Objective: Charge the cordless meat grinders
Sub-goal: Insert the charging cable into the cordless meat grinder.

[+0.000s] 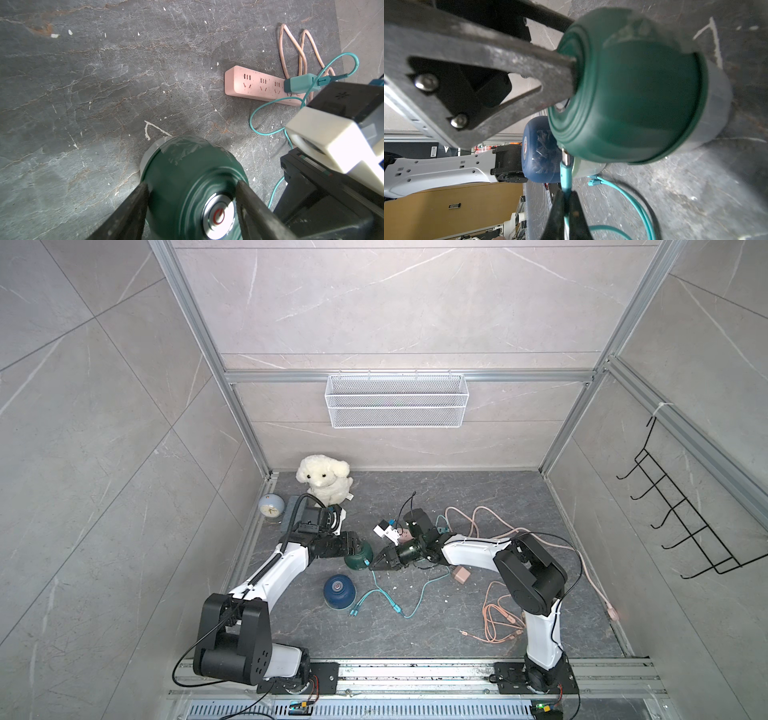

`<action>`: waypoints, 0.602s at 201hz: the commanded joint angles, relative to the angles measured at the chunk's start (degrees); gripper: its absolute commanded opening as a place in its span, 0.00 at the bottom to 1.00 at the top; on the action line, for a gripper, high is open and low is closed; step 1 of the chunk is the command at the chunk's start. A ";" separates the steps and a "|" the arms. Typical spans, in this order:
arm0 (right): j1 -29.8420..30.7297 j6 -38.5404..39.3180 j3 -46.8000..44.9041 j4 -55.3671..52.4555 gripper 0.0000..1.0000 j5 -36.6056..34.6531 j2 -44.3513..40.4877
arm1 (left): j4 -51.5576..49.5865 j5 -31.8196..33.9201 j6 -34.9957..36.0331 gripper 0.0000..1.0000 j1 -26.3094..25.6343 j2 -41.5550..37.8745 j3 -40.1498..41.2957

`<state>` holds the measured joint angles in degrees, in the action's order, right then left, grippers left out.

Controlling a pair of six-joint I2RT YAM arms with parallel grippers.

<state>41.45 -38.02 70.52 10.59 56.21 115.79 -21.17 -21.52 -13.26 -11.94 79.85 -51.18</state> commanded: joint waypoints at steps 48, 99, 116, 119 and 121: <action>0.30 -1.49 1.96 1.29 0.00 0.30 0.43 | -2.12 -0.11 -0.21 0.68 0.13 -0.58 1.08; 0.18 -0.92 1.92 0.44 0.00 0.15 -0.22 | -1.99 -0.11 -0.14 0.68 0.13 -0.62 1.08; -0.02 -0.93 1.86 0.31 0.00 0.22 -0.13 | -2.06 -0.12 -0.21 0.68 0.06 -0.66 1.21; 0.04 -0.92 1.92 0.31 0.00 0.22 -0.08 | -2.06 -0.10 -0.19 0.68 0.12 -0.66 1.20; -0.01 -0.92 1.91 0.31 0.00 0.22 -0.06 | -2.05 -0.15 -0.15 0.68 0.16 -0.66 1.20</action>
<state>41.50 -39.05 71.05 10.59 56.55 115.90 -21.02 -21.54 -13.26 -11.94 79.81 -51.07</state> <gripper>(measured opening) 0.060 0.680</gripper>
